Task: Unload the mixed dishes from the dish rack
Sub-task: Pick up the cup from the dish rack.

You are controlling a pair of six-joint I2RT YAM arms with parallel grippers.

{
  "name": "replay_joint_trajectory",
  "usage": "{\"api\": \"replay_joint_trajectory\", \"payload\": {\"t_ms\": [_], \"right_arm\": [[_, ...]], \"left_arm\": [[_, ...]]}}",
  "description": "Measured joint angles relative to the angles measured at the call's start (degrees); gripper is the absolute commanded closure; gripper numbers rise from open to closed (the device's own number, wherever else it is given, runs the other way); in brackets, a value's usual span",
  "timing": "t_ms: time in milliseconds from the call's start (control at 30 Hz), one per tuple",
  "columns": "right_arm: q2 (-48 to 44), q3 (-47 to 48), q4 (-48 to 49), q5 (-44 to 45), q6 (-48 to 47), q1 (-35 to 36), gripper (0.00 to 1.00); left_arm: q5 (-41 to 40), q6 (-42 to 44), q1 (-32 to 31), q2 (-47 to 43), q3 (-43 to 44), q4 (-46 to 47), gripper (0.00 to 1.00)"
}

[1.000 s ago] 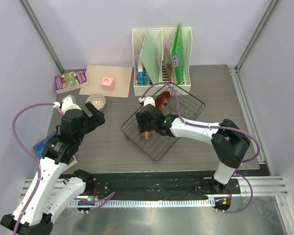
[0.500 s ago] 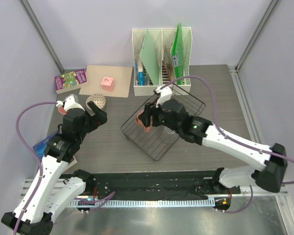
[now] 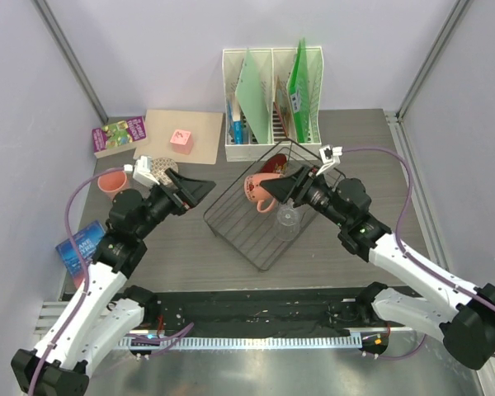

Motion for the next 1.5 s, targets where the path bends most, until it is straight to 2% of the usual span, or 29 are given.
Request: {"api": "replay_joint_trajectory", "payload": {"t_ms": [300,467,633,800,967,1067,1133,1167,1200,1233,1267,1300,1367,1400,1500], "right_arm": [[7.8,-5.5,24.0,-10.8,15.7,-1.9,0.99],[13.8,-5.6,34.8,-12.9,22.2,-2.1,0.99],[16.7,-5.6,39.4,-13.7,25.0,-2.1,0.99],[18.7,-5.6,42.4,-14.4,26.5,-2.1,0.99],[20.4,-5.6,43.8,-15.1,27.2,-2.1,0.99],[20.7,-5.6,43.9,-15.6,27.4,-1.9,0.99],[20.7,-5.6,44.0,-16.1,27.5,-1.9,0.99],[20.7,-5.6,43.6,-16.1,27.4,-1.9,0.99],[20.7,-5.6,43.5,-16.2,28.0,-1.9,0.99],[20.7,-5.6,43.1,-16.7,28.4,-1.9,0.89],[20.6,-5.6,42.7,-16.6,28.5,-1.9,0.48],[20.2,-5.6,41.7,-16.6,28.3,-1.9,0.31],[18.7,-5.0,37.1,-16.3,25.9,-1.9,0.06],[17.8,-4.4,33.7,-15.7,23.7,-1.9,0.01],[14.1,0.7,15.2,-10.3,13.5,-0.8,0.00]], "left_arm": [[12.2,-12.2,-0.9,6.1,-6.8,26.3,0.12],[14.8,-13.9,-3.8,7.9,-6.8,32.4,0.15],[15.0,-14.3,-5.8,8.0,-6.8,35.4,0.23],[14.9,-14.5,-8.1,9.7,-6.8,38.0,0.47],[14.5,-14.3,-10.6,12.6,-6.9,38.9,0.55],[13.8,-13.9,-11.6,14.3,-6.9,39.2,0.68],[13.5,-13.6,-12.3,15.0,-6.9,39.2,0.93],[14.0,-13.0,-12.5,15.3,-6.9,39.8,1.00],[13.7,-13.1,-12.7,15.3,-6.8,39.8,1.00],[13.5,-12.6,-12.8,15.3,-6.9,40.3,1.00],[13.5,-12.3,-12.7,15.3,-6.8,40.5,1.00],[13.4,-11.5,-12.7,15.0,-6.5,39.3,1.00],[12.7,-9.7,-12.8,14.2,-5.6,35.5,1.00],[12.0,-8.5,-12.9,13.8,-4.5,32.4,1.00],[9.1,-2.9,-13.1,12.1,0.7,17.4,1.00]]}}
